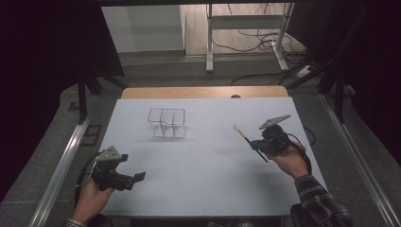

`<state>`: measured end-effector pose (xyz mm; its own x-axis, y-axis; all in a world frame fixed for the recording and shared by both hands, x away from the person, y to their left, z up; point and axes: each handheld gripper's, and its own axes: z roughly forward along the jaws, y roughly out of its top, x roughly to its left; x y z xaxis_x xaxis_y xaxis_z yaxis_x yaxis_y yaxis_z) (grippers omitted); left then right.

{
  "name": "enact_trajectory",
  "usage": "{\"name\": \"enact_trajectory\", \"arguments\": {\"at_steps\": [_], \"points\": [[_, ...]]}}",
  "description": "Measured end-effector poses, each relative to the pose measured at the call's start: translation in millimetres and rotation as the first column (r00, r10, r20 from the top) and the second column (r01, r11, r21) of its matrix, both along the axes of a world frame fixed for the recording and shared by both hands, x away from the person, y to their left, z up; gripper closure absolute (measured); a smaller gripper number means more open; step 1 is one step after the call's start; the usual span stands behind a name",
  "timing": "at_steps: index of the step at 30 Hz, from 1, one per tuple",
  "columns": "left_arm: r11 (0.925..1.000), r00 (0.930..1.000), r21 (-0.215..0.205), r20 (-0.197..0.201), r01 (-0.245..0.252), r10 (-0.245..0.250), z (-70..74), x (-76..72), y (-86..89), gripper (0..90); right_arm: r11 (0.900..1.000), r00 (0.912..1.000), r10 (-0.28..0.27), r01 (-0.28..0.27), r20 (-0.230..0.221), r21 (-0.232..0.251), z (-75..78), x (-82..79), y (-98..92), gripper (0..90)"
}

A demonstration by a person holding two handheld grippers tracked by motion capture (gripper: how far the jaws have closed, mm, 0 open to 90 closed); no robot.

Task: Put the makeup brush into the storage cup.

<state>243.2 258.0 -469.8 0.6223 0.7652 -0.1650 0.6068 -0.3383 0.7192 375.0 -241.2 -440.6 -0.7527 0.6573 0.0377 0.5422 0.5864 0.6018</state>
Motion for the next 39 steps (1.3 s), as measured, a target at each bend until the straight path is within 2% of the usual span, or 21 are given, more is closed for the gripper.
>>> {"name": "enact_trajectory", "arguments": {"at_steps": [6,9,13,16,20,29,39], "points": [[0.9999,1.0,-0.016,0.001,-0.001,0.001,0.1,-0.1,-0.5,0.3,1.0,0.9999,0.005,-0.005,0.011,0.005,2.8,-5.4,0.1,83.5],[0.9991,1.0,-0.044,0.001,0.002,-0.002,0.6,0.1,-0.8,0.0,1.0,0.9999,0.002,-0.002,0.016,0.012,4.8,-10.1,0.2,83.5],[0.9984,1.0,-0.056,0.0,0.004,-0.004,0.6,0.7,-1.3,0.0,1.0,0.9998,0.005,-0.006,0.02,0.017,5.9,-13.7,0.3,83.5],[0.9983,0.9995,-0.05,0.01,0.031,-0.03,-1.7,2.3,-2.0,0.2,1.0,0.9997,0.008,-0.008,0.025,0.025,7.4,-18.9,1.7,83.5],[0.998,0.9993,-0.051,0.004,0.037,-0.037,-1.9,3.8,-3.2,0.3,0.999,0.9995,0.008,-0.009,0.029,0.031,8.5,-22.1,3.1,83.5],[0.9965,0.998,-0.057,0.017,0.061,-0.06,1.2,7.0,-13.5,0.3,0.998,0.9984,0.034,-0.036,0.045,0.048,10.1,-30.0,10.3,83.5],[0.986,0.9962,-0.144,-0.01,0.085,-0.087,2.1,19.2,-28.4,0.1,0.996,0.9979,0.046,-0.05,0.045,0.075,10.8,-33.4,17.4,83.5]]}}
